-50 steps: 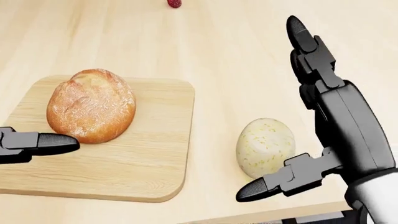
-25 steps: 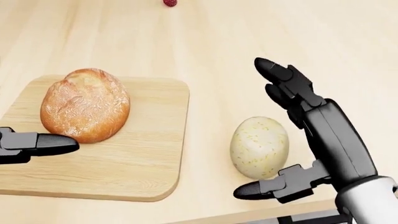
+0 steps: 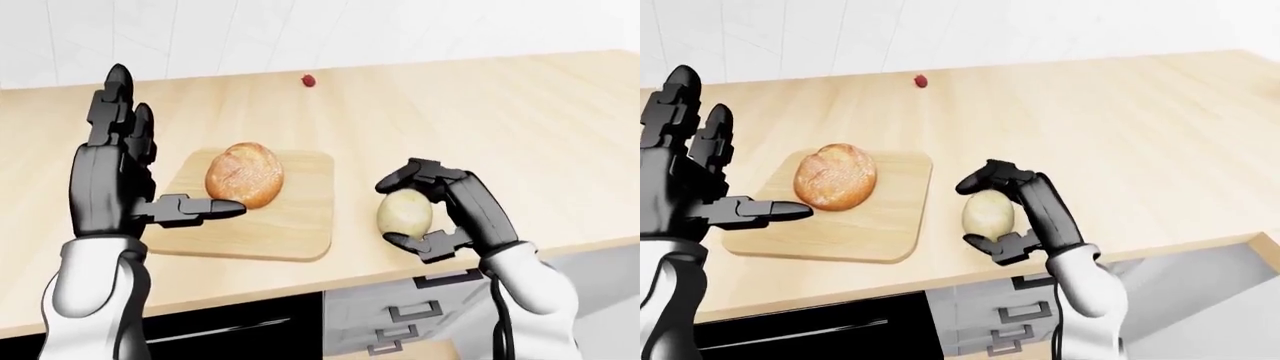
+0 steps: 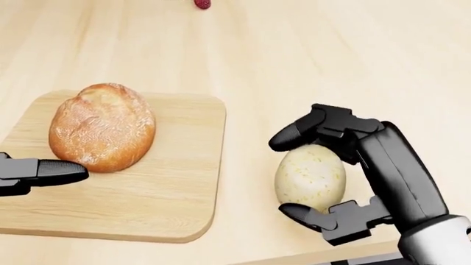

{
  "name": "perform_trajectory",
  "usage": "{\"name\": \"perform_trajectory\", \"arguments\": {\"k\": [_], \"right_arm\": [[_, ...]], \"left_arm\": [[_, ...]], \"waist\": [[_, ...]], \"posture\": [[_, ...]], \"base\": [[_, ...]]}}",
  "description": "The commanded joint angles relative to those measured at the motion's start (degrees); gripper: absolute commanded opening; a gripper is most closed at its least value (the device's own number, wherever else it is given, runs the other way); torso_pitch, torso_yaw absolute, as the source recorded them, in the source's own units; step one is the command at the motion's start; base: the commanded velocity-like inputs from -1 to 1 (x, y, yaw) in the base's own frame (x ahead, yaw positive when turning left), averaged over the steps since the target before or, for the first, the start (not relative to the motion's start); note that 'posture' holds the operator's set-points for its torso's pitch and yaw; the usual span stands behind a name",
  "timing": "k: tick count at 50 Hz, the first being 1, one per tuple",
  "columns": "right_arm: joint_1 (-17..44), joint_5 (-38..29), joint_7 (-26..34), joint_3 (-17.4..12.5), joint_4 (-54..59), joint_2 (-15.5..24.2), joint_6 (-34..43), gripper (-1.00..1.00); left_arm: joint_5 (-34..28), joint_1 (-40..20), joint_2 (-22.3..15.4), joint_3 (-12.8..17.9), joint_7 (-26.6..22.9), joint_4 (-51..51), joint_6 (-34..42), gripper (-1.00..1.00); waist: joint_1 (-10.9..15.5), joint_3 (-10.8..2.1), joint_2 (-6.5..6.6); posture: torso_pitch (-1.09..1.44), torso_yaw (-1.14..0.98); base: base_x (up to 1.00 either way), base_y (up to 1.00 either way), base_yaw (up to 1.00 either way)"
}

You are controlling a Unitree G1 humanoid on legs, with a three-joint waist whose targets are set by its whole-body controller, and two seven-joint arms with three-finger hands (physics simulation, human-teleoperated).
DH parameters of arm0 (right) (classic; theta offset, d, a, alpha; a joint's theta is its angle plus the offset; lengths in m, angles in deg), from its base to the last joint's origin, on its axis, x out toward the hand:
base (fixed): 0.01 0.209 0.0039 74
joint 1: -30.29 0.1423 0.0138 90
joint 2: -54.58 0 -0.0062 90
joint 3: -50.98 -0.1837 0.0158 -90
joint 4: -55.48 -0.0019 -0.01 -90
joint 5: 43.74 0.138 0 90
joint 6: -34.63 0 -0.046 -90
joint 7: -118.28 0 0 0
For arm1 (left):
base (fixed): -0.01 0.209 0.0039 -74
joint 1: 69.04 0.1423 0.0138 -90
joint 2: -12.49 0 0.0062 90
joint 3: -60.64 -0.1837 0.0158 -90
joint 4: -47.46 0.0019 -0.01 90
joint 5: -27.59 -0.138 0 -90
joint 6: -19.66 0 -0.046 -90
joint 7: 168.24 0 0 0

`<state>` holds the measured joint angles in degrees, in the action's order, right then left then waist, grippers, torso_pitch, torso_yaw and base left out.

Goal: Pick up the wedge of cheese and place it on the slice of bread to prepare a simple cheese on bread dish.

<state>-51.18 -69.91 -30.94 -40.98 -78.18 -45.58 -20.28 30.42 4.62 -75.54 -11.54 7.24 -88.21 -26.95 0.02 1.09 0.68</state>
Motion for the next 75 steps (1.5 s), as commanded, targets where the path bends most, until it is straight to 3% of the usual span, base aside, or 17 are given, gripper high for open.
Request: {"name": "perform_trajectory", "arguments": {"k": [1, 6, 14, 32, 39, 49, 54, 60, 75], "right_arm": [[1.38, -0.18, 0.62, -0.01, -2.56, 0.26, -0.36, -0.22], [2.5, -0.84, 1.56, 0.25, -2.97, 0.5, 0.29, -0.34], [10.48, -3.35, 3.32, 1.31, -1.69, 0.98, 4.0, -0.47], [38.14, -5.09, 7.6, 2.83, 15.89, 2.55, 7.1, -0.55], [46.38, -5.55, 9.71, 3.98, 23.42, 0.99, 6.74, -0.55], [57.86, -0.68, 10.14, 3.86, 43.55, -1.83, 0.72, -0.56], [64.07, 3.74, 6.87, 2.4, 59.05, -2.06, -6.31, -0.56], [68.27, 6.61, 3.94, 2.64, 70.75, -2.11, -12.28, -0.56], [72.23, 9.0, 1.82, 3.78, 81.55, -6.45, -18.46, -0.58]], "left_arm": [[0.14, -1.33, -0.74, 0.69, 0.13, -1.97, -1.08, 1.0], [0.6, -1.56, -1.16, 1.27, 0.18, -2.31, -1.01, 1.0], [2.41, -1.56, -1.54, 1.9, 0.25, -2.87, -2.24, 1.0], [2.14, -1.22, -1.27, 1.04, 0.14, -3.23, -3.0, 1.0], [1.64, -1.17, -1.21, 1.1, 0.16, -2.98, -2.92, 1.0], [1.92, -0.92, -1.51, 2.0, -0.16, -3.48, -2.37, 1.0], [2.97, -0.43, -1.78, 3.53, -0.38, -5.15, -1.24, 1.0], [3.44, -0.3, -2.22, 4.07, -0.07, -5.82, -0.59, 1.0], [2.96, 0.12, -2.16, 3.85, -0.08, -6.06, -0.44, 1.0]], "waist": [[0.0, -1.02, 0.12], [-0.04, -0.89, 0.19], [-0.13, -0.8, 0.37], [-0.28, -0.23, 0.92], [-0.37, 0.03, 1.23], [-0.72, 0.07, 1.77], [-0.92, 0.04, 2.12], [-0.93, 0.09, 2.26], [-1.02, 0.26, 2.59]], "posture": [[0.0, 0.0], [0.0, 0.0], [0.0, 0.0], [0.0, 0.0], [0.0, 0.0], [0.0, 0.0], [0.0, 0.0], [0.0, 0.0], [0.0, 0.0]], "base": [[0.0, 0.0, 0.0], [0.0, 0.0, 0.0], [0.0, 0.0, 0.0], [0.0, 0.0, 0.0], [0.0, 0.0, 0.0], [0.0, 0.0, 0.0], [0.0, 0.0, 0.0], [0.0, 0.0, 0.0], [0.0, 0.0, 0.0]]}}
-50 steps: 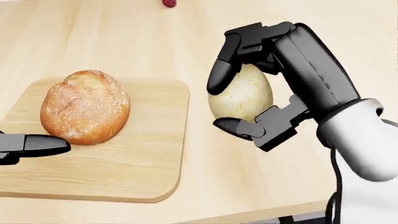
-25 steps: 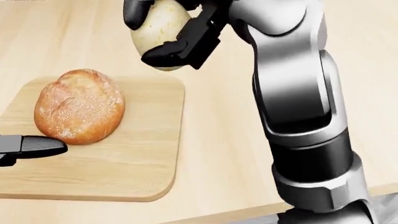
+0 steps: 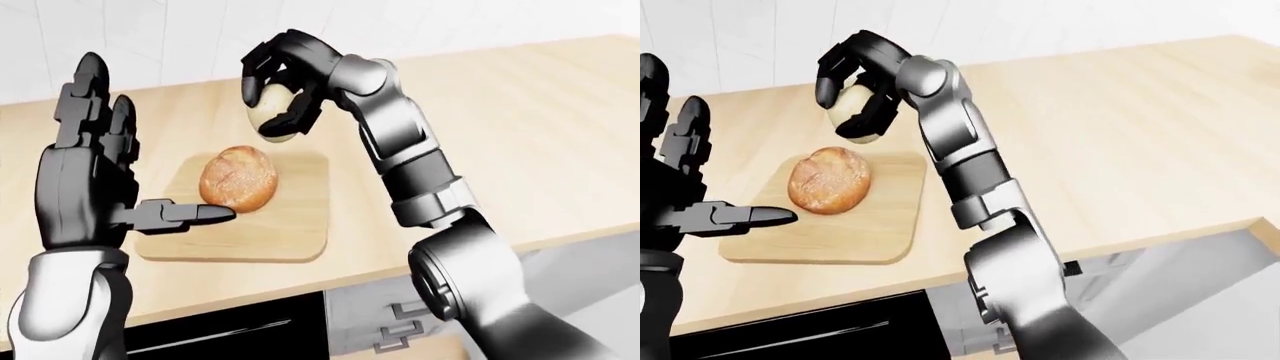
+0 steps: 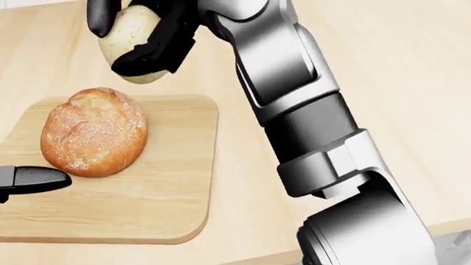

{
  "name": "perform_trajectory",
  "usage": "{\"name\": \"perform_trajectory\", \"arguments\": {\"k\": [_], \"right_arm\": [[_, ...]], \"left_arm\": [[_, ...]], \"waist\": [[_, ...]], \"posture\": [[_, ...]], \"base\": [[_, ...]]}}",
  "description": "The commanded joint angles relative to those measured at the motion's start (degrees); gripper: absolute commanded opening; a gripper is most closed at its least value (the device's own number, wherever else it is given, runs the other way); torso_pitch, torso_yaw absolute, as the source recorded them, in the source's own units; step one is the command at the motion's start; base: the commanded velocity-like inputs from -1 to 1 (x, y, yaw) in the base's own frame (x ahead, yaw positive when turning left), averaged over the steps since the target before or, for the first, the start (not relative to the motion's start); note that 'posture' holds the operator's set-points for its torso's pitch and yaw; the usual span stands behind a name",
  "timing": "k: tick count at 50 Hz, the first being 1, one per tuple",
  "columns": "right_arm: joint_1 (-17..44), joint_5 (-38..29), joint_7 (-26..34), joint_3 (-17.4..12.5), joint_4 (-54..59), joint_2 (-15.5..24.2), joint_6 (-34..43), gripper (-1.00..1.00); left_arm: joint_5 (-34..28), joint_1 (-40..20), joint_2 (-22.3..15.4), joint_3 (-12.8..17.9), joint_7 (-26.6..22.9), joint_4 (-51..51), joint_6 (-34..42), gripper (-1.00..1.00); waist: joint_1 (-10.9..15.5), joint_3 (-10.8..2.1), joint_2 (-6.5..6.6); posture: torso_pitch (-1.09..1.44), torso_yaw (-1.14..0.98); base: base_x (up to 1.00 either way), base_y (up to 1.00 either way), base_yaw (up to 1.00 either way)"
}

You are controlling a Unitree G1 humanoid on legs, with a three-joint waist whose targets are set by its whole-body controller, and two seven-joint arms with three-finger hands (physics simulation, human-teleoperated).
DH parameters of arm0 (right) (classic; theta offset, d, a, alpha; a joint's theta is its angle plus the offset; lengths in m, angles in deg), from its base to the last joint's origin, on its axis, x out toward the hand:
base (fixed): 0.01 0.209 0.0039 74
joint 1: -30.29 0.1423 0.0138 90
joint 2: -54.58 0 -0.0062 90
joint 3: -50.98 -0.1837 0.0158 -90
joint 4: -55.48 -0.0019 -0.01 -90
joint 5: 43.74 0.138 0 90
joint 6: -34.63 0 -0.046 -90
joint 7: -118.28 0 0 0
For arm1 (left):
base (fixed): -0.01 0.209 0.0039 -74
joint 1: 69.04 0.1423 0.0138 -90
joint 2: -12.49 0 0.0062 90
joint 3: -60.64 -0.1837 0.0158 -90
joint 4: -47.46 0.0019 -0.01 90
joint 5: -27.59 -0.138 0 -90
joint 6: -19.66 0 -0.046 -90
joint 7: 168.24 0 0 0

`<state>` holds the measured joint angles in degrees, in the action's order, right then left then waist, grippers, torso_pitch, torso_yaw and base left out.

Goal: Pick up the wedge of cheese and place it on the slice of bread to prepare a simple cheese on bread dish.

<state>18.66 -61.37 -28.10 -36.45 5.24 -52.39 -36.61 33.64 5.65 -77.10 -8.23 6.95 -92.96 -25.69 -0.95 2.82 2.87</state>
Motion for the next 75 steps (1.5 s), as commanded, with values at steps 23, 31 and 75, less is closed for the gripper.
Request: {"name": "perform_trajectory", "arguments": {"k": [23, 31, 75], "right_arm": [[7.05, 7.13, -10.45, -1.78, 15.04, -6.15, -12.14, -0.6], [5.51, 9.96, -14.05, -2.1, 17.9, -6.99, -15.3, -0.61], [2.96, 16.43, -14.57, -1.39, 14.77, -8.91, -14.37, -0.61]], "left_arm": [[1.11, -0.17, -1.08, 2.51, -0.23, -2.22, -1.38, 1.0], [1.06, 0.18, -1.08, 2.57, -0.31, -2.75, -1.14, 1.0], [0.37, 1.16, -0.5, 2.67, -0.74, -1.73, -2.65, 1.0]], "waist": [[-0.14, -1.47, 1.06], [-0.04, -1.61, 1.08], [0.03, -1.82, 0.94]], "posture": [[0.0, 0.0], [0.0, 0.0], [0.0, 0.0]], "base": [[0.0, 0.0, 0.0], [0.0, 0.0, 0.0], [0.0, 0.0, 0.0]]}}
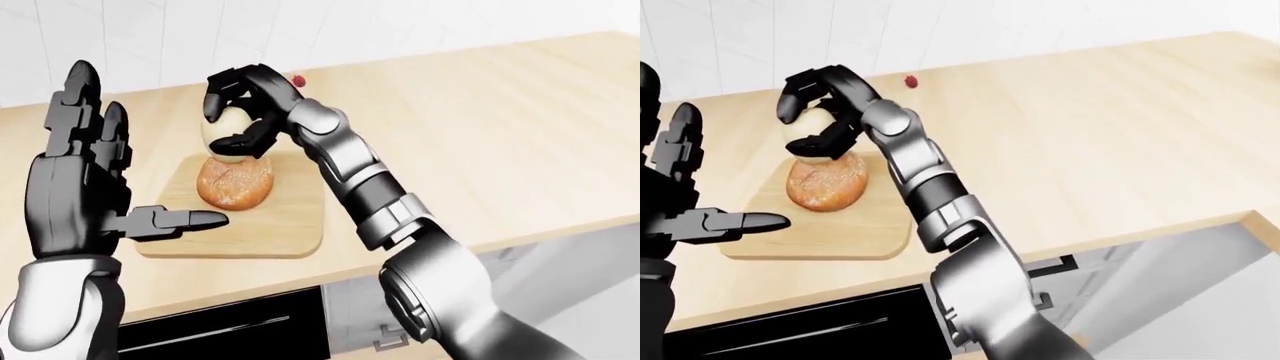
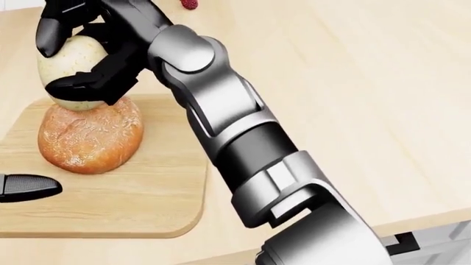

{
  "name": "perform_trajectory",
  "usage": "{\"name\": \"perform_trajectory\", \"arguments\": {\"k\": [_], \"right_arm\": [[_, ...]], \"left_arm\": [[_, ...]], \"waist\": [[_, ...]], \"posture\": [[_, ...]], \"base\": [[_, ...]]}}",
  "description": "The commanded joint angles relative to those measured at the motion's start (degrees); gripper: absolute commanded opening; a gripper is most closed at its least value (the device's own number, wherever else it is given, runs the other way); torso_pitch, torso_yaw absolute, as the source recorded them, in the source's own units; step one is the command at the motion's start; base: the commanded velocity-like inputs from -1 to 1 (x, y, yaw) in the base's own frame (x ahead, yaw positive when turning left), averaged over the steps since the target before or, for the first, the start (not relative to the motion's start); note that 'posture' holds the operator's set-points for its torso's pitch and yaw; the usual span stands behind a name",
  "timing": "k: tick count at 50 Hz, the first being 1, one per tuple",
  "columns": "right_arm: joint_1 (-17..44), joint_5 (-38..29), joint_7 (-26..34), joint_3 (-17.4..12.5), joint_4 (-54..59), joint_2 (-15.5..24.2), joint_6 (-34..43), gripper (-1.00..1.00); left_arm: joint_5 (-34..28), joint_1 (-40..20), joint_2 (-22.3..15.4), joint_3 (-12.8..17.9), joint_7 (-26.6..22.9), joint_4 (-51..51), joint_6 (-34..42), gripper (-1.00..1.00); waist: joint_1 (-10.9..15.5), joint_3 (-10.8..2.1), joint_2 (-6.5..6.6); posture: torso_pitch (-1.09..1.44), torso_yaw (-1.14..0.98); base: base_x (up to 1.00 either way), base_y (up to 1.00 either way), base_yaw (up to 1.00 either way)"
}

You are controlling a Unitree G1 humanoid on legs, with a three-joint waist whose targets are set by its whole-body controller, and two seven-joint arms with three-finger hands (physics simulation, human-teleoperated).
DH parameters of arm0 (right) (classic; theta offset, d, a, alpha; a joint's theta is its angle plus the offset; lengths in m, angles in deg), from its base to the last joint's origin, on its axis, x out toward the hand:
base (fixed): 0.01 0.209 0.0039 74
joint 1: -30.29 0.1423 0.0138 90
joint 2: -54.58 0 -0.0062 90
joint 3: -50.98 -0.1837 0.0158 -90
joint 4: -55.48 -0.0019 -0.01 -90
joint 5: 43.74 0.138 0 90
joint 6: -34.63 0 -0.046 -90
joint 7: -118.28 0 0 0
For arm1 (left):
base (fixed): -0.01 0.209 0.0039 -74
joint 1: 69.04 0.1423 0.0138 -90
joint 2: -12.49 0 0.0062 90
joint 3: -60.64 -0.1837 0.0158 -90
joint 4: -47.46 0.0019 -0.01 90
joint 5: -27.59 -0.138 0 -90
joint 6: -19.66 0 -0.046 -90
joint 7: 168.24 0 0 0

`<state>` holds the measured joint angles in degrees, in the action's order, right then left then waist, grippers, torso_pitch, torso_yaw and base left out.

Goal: Pick up the wedge of cheese and place it on the slice of bread to prepare a simple cheese on bread dish.

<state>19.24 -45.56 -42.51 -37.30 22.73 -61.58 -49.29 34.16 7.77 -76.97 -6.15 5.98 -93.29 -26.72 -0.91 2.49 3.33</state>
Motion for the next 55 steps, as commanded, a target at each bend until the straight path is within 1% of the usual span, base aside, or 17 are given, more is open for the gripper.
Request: {"name": "perform_trajectory", "arguments": {"k": [1, 4, 7, 8, 9, 18, 19, 22, 31, 35, 45, 47, 55], "right_arm": [[2.35, 0.65, -0.21, -0.56, -2.84, 0.23, -1.62, -0.6], [2.16, 0.57, -0.09, -0.45, -3.08, 0.2, -1.19, -0.52], [2.03, 0.52, 0.03, -0.4, -3.18, 0.16, -1.04, -0.34], [1.99, 0.48, 0.03, -0.39, -3.15, 0.16, -1.0, -0.33], [1.95, 0.42, -0.05, -0.37, -3.14, 0.14, -0.96, -0.27], [1.72, -0.38, -0.05, -0.26, -2.75, 0.29, -0.91, -0.19], [1.68, -0.41, -0.03, -0.27, -2.73, 0.29, -0.94, -0.15], [1.64, -0.59, -0.01, -0.27, -2.71, 0.29, -0.91, -0.16], [1.65, -1.01, -0.12, -0.37, -2.33, 0.38, -1.04, -0.07], [1.64, -1.09, -0.08, -0.36, -2.35, 0.36, -1.09, 0.03], [1.52, -1.32, 0.03, -0.32, -2.34, 0.36, -0.96, 0.15], [1.48, -1.38, -0.05, -0.32, -2.37, 0.35, -0.92, 0.26], [1.4, -1.42, 0.12, -0.29, -2.46, 0.31, -0.88, 0.35]], "left_arm": [[-0.18, -0.95, -0.64, 0.57, 0.24, -1.41, -1.61, 1.0], [-0.26, -0.95, -0.59, 0.5, 0.33, -1.43, -1.59, 1.0], [-0.31, -0.92, -0.53, 0.37, 0.35, -1.62, -1.47, 1.0], [-0.29, -0.93, -0.55, 0.46, 0.34, -1.7, -1.38, 1.0], [-0.26, -0.97, -0.61, 0.59, 0.31, -1.77, -1.26, 1.0], [-0.01, -1.18, -0.89, 1.0, 0.18, -1.72, -1.02, 1.0], [-0.01, -1.18, -0.91, 1.03, 0.18, -1.63, -1.07, 1.0], [-0.09, -1.09, -0.89, 0.99, 0.23, -1.38, -1.32, 1.0], [0.02, -1.18, -1.03, 1.18, 0.37, -1.35, -1.25, 1.0], [0.2, -0.97, -1.11, 1.68, 0.34, -1.79, -0.91, 1.0], [0.05, -0.72, -1.1, 1.72, 0.45, -1.64, -1.05, 1.0], [-0.01, -0.67, -1.08, 1.67, 0.46, -1.63, -1.08, 1.0], [-0.2, -0.69, -0.97, 1.48, 0.54, -1.4, -1.31, 1.0]], "waist": [[-0.02, -1.49, 0.49], [-0.02, -1.49, 0.5], [-0.01, -1.49, 0.5], [-0.02, -1.49, 0.5], [-0.02, -1.5, 0.5], [-0.02, -1.46, 0.57], [-0.01, -1.47, 0.57], [-0.01, -1.48, 0.59], [-0.03, -1.47, 0.65], [-0.03, -1.49, 0.68], [-0.02, -1.48, 0.71], [-0.03, -1.49, 0.72], [-0.04, -1.53, 0.71]], "posture": [[0.0, 0.0], [0.0, 0.0], [0.0, 0.0], [0.0, 0.0], [0.0, 0.0], [0.0, 0.0], [0.0, 0.0], [0.0, 0.0], [0.0, 0.0], [0.0, 0.0], [0.0, 0.0], [0.0, 0.0], [0.0, 0.0]], "base": [[0.0, 0.0, 0.0], [0.0, 0.0, 0.0], [0.0, 0.0, 0.0], [0.0, 0.0, 0.0], [0.0, 0.0, 0.0], [0.0, 0.0, 0.0], [0.0, 0.0, 0.0], [0.0, 0.0, 0.0], [0.0, 0.0, 0.0], [0.0, 0.0, 0.0], [0.0, 0.0, 0.0], [0.0, 0.0, 0.0], [0.0, 0.0, 0.0]]}}
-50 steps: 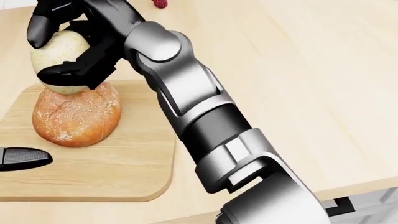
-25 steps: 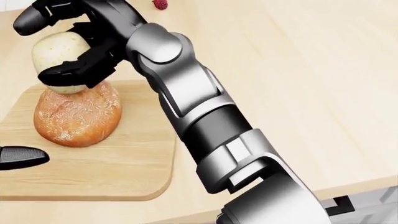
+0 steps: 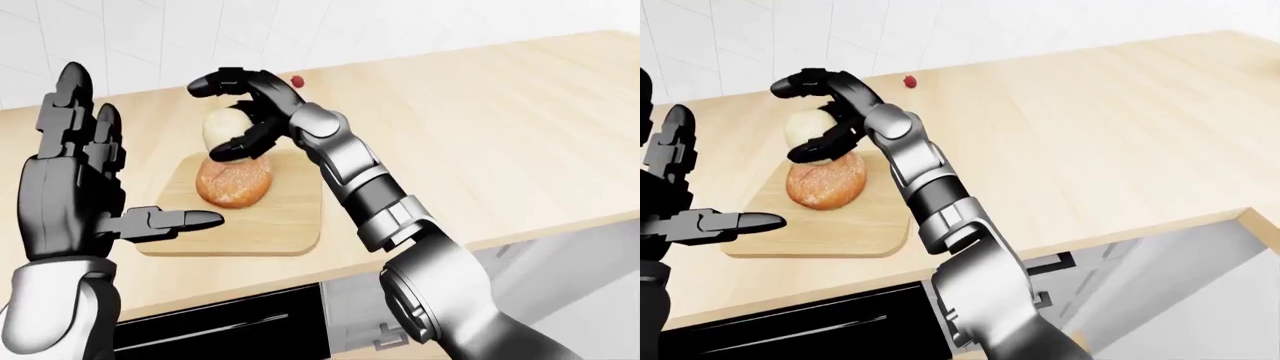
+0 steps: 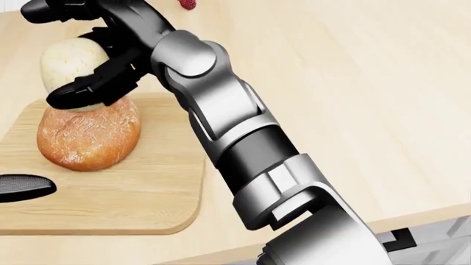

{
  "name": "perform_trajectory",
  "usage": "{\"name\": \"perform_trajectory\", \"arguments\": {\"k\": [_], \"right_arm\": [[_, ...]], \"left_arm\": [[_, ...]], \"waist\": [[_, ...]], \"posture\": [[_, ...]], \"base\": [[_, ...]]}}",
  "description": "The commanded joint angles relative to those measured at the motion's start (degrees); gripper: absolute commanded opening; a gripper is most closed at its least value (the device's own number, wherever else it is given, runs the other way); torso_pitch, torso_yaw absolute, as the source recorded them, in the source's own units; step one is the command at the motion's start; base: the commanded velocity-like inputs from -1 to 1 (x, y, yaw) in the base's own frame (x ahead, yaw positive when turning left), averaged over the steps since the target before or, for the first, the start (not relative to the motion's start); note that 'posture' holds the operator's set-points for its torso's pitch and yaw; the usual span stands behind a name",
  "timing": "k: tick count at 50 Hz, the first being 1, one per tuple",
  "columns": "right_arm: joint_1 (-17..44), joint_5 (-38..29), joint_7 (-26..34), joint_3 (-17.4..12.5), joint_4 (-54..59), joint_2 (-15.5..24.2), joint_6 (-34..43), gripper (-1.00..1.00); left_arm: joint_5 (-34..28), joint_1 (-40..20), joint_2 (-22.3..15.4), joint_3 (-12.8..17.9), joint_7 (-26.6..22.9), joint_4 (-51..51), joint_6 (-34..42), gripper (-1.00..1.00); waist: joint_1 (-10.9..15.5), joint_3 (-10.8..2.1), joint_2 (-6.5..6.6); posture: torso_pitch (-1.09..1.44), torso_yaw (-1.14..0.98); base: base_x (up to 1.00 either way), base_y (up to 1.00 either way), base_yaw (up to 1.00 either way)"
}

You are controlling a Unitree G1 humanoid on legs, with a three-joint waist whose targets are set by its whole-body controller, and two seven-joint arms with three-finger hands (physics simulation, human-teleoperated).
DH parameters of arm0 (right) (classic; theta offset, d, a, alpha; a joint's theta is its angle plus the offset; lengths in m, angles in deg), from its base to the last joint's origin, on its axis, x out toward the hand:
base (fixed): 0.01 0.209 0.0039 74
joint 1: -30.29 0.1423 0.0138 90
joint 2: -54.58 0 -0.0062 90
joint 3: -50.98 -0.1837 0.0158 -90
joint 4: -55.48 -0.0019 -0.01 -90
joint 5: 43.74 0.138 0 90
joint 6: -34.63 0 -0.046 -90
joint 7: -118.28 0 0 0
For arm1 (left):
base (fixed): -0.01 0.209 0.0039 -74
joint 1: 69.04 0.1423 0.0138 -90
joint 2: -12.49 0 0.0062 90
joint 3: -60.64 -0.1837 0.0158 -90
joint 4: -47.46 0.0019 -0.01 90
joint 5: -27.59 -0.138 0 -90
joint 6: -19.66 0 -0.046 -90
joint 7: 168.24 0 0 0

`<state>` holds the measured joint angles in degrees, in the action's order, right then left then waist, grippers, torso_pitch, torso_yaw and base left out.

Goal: Pick up the wedge of cheese and place it on the slice of bread to prepare a simple cheese on bread dish.

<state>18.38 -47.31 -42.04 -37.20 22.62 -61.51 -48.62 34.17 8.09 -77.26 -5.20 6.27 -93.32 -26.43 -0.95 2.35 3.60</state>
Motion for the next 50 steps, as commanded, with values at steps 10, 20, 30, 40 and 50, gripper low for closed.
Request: {"name": "perform_trajectory", "arguments": {"k": [10, 20, 30, 40, 50], "right_arm": [[2.19, 0.19, -0.26, -0.36, -2.45, 0.25, -1.55, 0.63], [2.15, -0.01, -0.22, -0.35, -2.47, 0.25, -1.56, 1.0], [2.2, -0.04, -0.33, -0.41, -2.28, 0.28, -1.66, 1.0], [2.85, -0.04, -1.17, -0.71, -1.34, 0.62, -2.55, 1.0], [3.5, 0.43, -1.7, -1.0, -0.7, 0.86, -3.23, 1.0]], "left_arm": [[-0.23, -0.98, -0.7, 0.7, 0.2, -1.47, -1.47, 1.0], [-0.1, -1.28, -0.89, 0.85, 0.32, -1.33, -1.24, 1.0], [-0.03, -1.21, -0.93, 0.93, 0.44, -1.59, -1.11, 1.0], [-0.15, -1.0, -0.83, 0.63, 0.4, -1.61, -1.26, 1.0], [-0.65, -1.27, -0.6, 0.0, 0.47, -1.37, -1.32, 1.0]], "waist": [[-0.01, -1.41, 0.41], [-0.01, -1.44, 0.4], [-0.04, -1.45, 0.41], [-0.04, -1.42, 0.39], [-0.04, -1.4, 0.33]], "posture": [[0.0, 0.0], [0.0, 0.0], [0.0, 0.0], [0.0, 0.0], [0.0, 0.0]], "base": [[0.0, 0.0, 0.0], [0.0, 0.0, 0.0], [0.0, 0.0, 0.0], [0.0, 0.0, 0.0], [0.0, 0.0, 0.0]]}}
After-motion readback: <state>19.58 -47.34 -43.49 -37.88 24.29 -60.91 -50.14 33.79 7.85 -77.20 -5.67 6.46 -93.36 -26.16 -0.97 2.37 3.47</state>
